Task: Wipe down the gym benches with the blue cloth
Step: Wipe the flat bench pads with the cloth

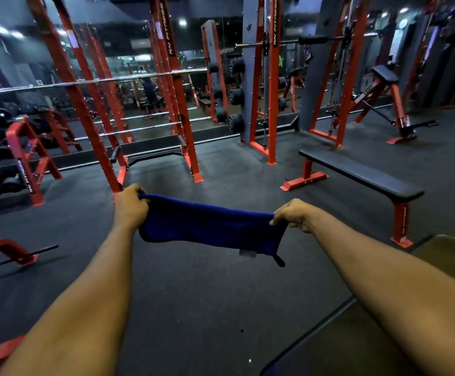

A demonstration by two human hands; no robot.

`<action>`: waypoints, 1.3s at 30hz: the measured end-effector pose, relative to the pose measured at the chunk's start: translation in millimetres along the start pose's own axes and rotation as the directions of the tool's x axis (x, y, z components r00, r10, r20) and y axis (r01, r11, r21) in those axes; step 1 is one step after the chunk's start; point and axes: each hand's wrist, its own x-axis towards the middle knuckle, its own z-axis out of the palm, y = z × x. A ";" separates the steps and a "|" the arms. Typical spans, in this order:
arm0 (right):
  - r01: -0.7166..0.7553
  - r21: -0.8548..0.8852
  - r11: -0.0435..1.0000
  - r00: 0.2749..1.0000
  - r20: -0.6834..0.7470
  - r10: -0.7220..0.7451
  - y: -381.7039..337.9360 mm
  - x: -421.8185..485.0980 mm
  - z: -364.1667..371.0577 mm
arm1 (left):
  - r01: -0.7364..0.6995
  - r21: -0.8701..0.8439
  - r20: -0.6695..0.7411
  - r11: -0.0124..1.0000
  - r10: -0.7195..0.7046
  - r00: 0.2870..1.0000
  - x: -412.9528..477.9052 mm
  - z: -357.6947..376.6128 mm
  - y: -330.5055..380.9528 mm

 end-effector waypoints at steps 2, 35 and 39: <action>0.012 -0.011 1.000 0.999 -0.030 -0.012 -1.5 3.9 -0.1 | 0.022 -0.037 -0.024 0.999 -0.023 0.999 0.7 3.6 -4.6; 0.036 0.083 0.996 0.991 -0.128 -0.025 -39.8 7.0 24.2 | 0.198 0.005 0.088 0.980 -0.198 0.976 -12.0 30.7 29.3; 0.004 0.340 0.940 0.974 -0.215 0.073 -28.6 6.7 17.6 | 0.284 -0.075 -0.114 0.956 -0.292 0.950 -20.6 17.9 25.2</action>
